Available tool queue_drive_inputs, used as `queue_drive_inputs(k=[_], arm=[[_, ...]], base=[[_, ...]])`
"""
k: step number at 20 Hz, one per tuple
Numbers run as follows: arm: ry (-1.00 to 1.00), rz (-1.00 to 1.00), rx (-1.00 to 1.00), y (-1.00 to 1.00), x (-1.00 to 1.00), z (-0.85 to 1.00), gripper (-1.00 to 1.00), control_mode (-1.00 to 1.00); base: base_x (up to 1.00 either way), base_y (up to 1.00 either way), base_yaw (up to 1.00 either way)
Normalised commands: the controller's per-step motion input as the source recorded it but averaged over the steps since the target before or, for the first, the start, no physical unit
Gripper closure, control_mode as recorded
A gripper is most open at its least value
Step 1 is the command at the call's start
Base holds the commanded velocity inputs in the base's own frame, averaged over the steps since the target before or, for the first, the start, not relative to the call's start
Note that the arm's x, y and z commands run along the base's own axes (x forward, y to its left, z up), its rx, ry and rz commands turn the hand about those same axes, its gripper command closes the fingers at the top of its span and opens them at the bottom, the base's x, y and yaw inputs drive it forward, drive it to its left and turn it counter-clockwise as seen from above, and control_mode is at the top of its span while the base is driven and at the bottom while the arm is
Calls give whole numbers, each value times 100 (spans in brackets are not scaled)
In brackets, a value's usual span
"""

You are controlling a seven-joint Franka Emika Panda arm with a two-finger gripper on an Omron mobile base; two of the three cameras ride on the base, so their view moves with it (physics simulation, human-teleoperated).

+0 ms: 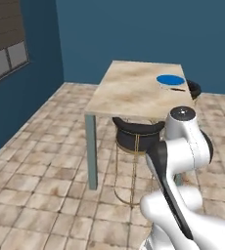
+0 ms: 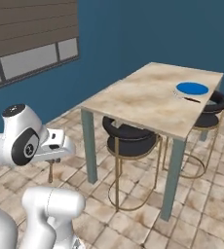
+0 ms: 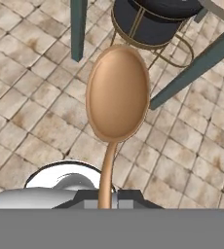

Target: Take the fork and place it on the left side of the plate. Then take the spoon and place it on the right side of the plate. Make sure they're directly next to the plate.

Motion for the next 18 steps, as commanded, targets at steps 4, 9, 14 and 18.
queue_drive_inputs(k=[4, 9, 14, 18], arm=[[0, 0, 0, 0, 0, 0, 100, 100], [0, 0, 0, 0, 0, 0, 100, 100], [0, 0, 0, 0, 0, 0, 100, 100], [0, 0, 0, 0, 0, 0, 100, 100]], base=[[31, -100, 1], [19, -100, 7], [33, -100, 10], [56, -100, 13]])
